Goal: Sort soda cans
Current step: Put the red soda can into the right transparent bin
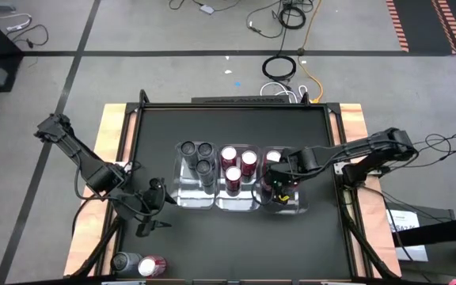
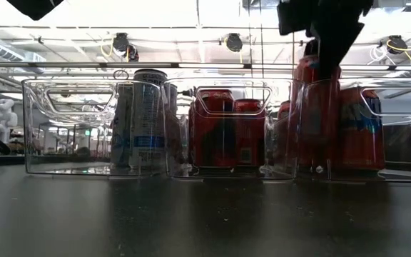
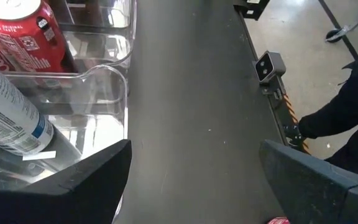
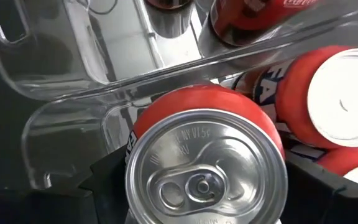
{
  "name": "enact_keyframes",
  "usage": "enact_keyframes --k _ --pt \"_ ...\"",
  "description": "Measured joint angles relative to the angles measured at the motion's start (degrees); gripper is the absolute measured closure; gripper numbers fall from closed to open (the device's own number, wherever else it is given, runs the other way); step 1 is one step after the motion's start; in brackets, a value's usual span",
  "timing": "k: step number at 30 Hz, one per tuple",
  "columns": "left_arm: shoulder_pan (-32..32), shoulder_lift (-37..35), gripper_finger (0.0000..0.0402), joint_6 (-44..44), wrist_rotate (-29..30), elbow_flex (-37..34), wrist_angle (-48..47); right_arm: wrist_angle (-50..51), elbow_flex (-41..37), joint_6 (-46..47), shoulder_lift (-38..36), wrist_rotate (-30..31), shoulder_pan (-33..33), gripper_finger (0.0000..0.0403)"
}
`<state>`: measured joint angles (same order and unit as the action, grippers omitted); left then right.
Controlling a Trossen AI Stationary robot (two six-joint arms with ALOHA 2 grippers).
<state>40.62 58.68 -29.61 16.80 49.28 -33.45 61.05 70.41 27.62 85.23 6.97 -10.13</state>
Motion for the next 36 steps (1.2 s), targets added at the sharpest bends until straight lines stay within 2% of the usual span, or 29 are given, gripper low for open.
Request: enact_keyframes --k 8,21,36 --pt "0.02 0.00 0.0042 0.00 0.00 0.00 0.00 -4.87 -3.83 3.00 0.09 0.20 -0.02 0.0102" --pt "0.00 0.01 0.0042 0.00 0.00 0.00 -0.01 -5.26 -3.93 2.14 5.37 0.52 0.39 0.0086" --pt "0.02 0.02 0.0042 0.02 0.00 0.00 -0.02 -5.10 -3.89 4.67 5.20 0.46 0.42 0.0085"
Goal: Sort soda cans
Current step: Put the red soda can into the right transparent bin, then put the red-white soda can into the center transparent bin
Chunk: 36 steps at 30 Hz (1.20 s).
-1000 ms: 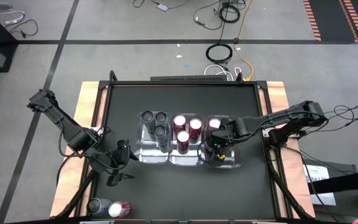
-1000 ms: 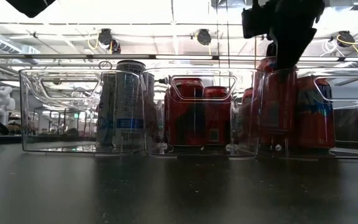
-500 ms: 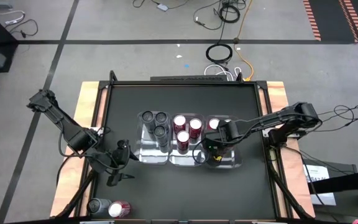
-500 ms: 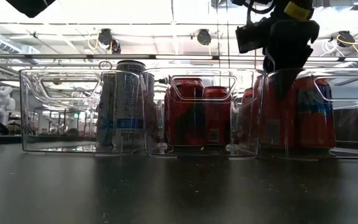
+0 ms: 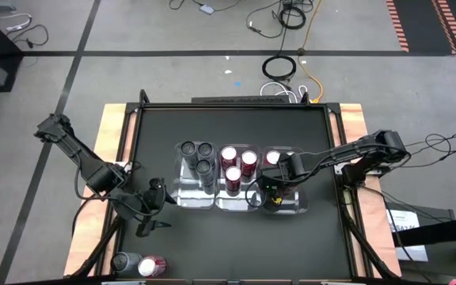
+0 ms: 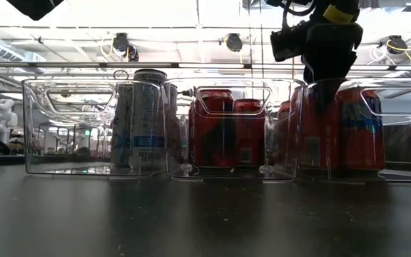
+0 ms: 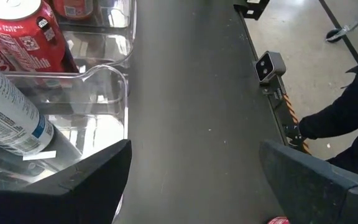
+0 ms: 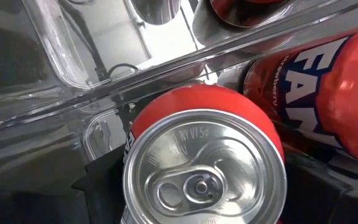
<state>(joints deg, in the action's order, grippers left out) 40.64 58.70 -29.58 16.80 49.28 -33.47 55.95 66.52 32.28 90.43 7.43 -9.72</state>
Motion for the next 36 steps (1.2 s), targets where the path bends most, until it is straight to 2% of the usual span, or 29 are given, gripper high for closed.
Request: enact_keyframes --k 7,17,24,29,32,36 --pt "-0.02 0.00 0.0042 0.00 0.00 0.00 0.00 0.87 0.00 0.78 -0.03 -0.23 0.00 0.0077" --pt "0.00 0.00 0.0042 0.00 -0.02 0.00 0.00 6.09 1.09 8.53 -0.11 -0.34 0.00 0.0008" --pt "-0.02 0.00 0.0042 0.00 0.00 0.00 0.00 13.70 9.41 14.60 -0.11 -0.34 -1.67 0.0007" --pt "0.00 0.02 0.0042 0.00 -0.02 0.00 0.00 13.43 16.84 21.49 -0.11 0.11 -5.33 0.0007" --pt "0.00 0.02 0.0042 -0.01 -0.02 0.00 0.02 10.04 19.16 26.37 -0.15 2.60 -9.67 0.0007" --pt "0.00 0.02 0.0042 -1.73 0.00 0.00 0.25 2.76 17.93 33.93 0.02 13.63 -18.88 0.0007"
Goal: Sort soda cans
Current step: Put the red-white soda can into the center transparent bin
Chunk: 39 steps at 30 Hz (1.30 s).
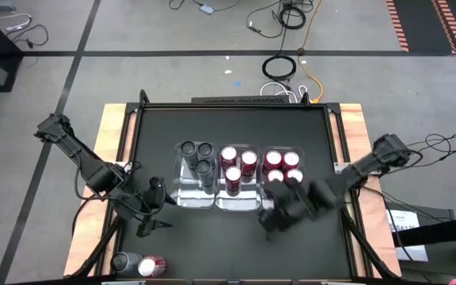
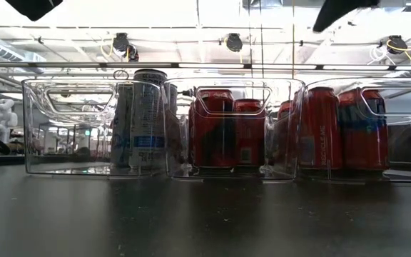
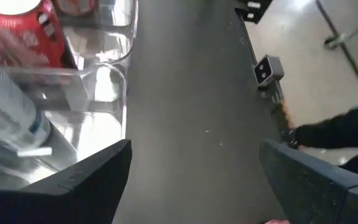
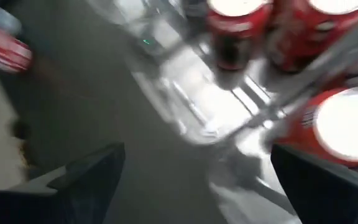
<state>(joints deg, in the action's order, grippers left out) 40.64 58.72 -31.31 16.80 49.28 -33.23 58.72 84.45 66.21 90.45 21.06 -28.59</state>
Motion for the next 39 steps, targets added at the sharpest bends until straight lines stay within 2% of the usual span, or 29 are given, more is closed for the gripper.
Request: enact_keyframes --k 4,7,10,14,18,22,27,30,34,36,39 --pt "0.00 0.00 0.0042 -8.02 0.12 0.00 0.23 -12.60 -3.73 8.27 1.14 8.19 -8.89 0.0007" --pt "0.00 0.02 0.0042 -8.86 2.27 -0.01 0.33 -24.15 -5.62 9.18 2.93 15.64 -14.11 0.0007" --pt "-0.01 0.02 0.0042 -12.93 5.09 -0.02 1.91 -27.67 -5.79 9.88 5.68 19.12 -16.89 0.0007" --pt "-0.63 0.02 0.0043 -15.56 8.70 0.16 3.14 -27.11 -5.89 9.45 9.18 18.93 -17.69 0.0007" --pt "-0.58 0.09 0.0043 -19.94 8.28 2.67 0.04 -26.61 -5.89 9.69 11.82 13.19 -17.62 0.0007" --pt "-0.05 2.98 0.0043 -26.99 6.31 8.95 -8.35 -23.36 -5.89 9.77 13.58 10.17 -18.09 0.0007" --pt "0.42 12.38 0.0043 -31.41 5.28 20.17 -19.73 -15.82 -5.89 13.59 14.17 10.15 -20.81 0.0007" --pt "0.35 19.31 0.0043 -36.02 2.32 28.19 -28.25 -13.48 -5.89 14.52 14.17 10.37 -23.64 0.0007" --pt "0.26 27.01 0.0043 -43.64 -5.17 36.60 -38.51 -12.07 -5.89 14.58 14.17 10.36 -28.29 0.0007" --pt "0.26 29.17 0.0043 -45.47 -8.22 38.64 -39.98 -11.58 -5.89 15.10 14.17 10.35 -30.41 0.0007" --pt "0.26 30.86 0.0043 -46.29 -9.38 40.04 -37.92 -11.48 -5.89 16.88 14.17 10.54 -32.69 0.0007"
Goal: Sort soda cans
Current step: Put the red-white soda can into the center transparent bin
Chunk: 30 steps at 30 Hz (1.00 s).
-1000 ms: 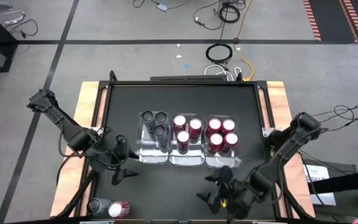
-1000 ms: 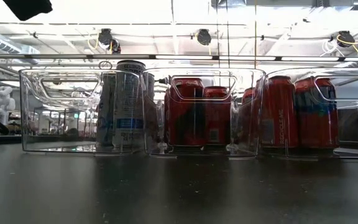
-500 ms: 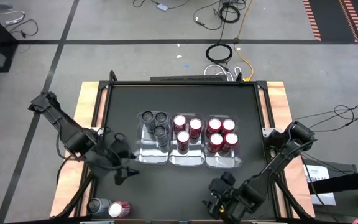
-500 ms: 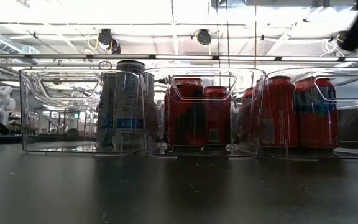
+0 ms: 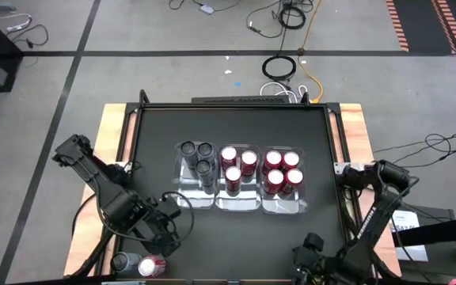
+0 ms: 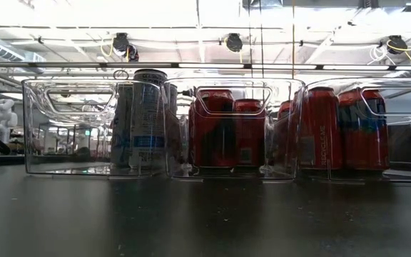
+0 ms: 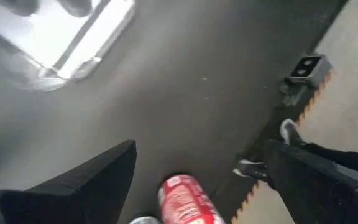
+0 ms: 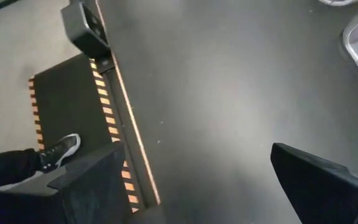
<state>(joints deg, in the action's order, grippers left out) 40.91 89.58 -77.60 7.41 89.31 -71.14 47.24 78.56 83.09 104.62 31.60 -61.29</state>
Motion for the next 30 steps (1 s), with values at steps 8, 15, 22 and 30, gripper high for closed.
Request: enact_keyframes --k 8,15,22,30 --pt "0.99 1.90 0.0043 -0.93 -2.00 0.03 5.17 -1.18 0.00 5.56 0.00 0.38 -2.68 0.0007" --pt "4.57 3.71 0.0043 -0.92 2.48 0.03 6.29 -5.54 0.02 11.56 0.00 0.49 -3.78 0.0007" --pt "8.98 4.91 0.0043 2.74 3.30 0.01 6.36 -7.75 0.02 18.36 0.00 6.50 -3.68 0.0007" --pt "13.44 8.18 0.0043 5.20 2.39 -0.12 7.58 -11.70 0.02 24.82 0.00 7.60 -3.18 0.0007"
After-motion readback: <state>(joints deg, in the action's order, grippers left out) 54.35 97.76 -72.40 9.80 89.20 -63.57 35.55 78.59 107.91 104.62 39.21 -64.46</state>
